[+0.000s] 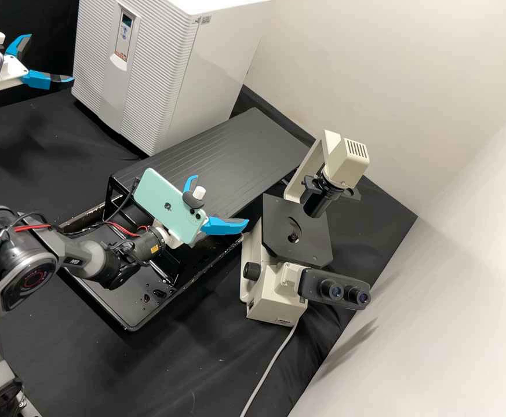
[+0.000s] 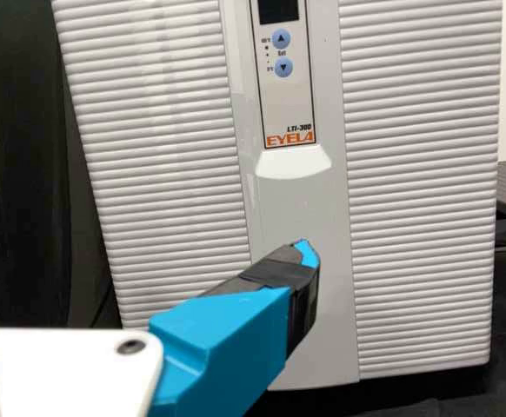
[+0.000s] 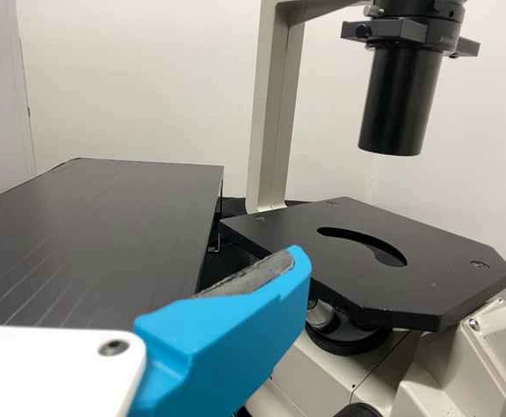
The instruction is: Open the incubator door
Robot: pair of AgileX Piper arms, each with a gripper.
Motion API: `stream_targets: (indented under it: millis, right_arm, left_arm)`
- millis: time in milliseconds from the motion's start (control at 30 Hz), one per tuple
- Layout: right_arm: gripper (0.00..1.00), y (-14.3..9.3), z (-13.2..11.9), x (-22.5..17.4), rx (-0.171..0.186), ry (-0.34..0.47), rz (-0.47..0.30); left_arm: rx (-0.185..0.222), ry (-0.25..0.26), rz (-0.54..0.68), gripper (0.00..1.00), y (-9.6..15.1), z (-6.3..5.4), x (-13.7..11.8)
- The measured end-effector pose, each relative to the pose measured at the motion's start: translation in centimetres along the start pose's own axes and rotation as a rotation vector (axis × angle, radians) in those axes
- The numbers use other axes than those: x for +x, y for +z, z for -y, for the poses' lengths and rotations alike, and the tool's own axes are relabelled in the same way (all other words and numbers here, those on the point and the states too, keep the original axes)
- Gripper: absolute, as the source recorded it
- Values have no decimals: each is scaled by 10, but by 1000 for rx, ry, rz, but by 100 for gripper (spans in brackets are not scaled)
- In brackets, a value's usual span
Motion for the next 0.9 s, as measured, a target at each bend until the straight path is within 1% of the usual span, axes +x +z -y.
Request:
stream_targets:
  millis: [433,467,533,667,700,800,900]
  right_arm:
    - [100,0,0,0,0,0,0]
    - [100,0,0,0,0,0,0]
    - [100,0,0,0,0,0,0]
    - [100,0,0,0,0,0,0]
    - [100,0,0,0,0,0,0]
    - [100,0,0,0,0,0,0]
    - [100,0,0,0,0,0,0]
  left_arm:
    - [2,-1,5,100,0,0,0]
    - [-2,-3,7,100,-1,0,0]
    - [-20,-6,20,100,-3,0,0]
    - [-67,-17,2,100,-15,3,0]
    - [-72,-20,-6,100,-18,4,1]
    - [-76,-23,-48,100,-34,6,7]
    - [-73,-2,-88,100,-48,1,13]
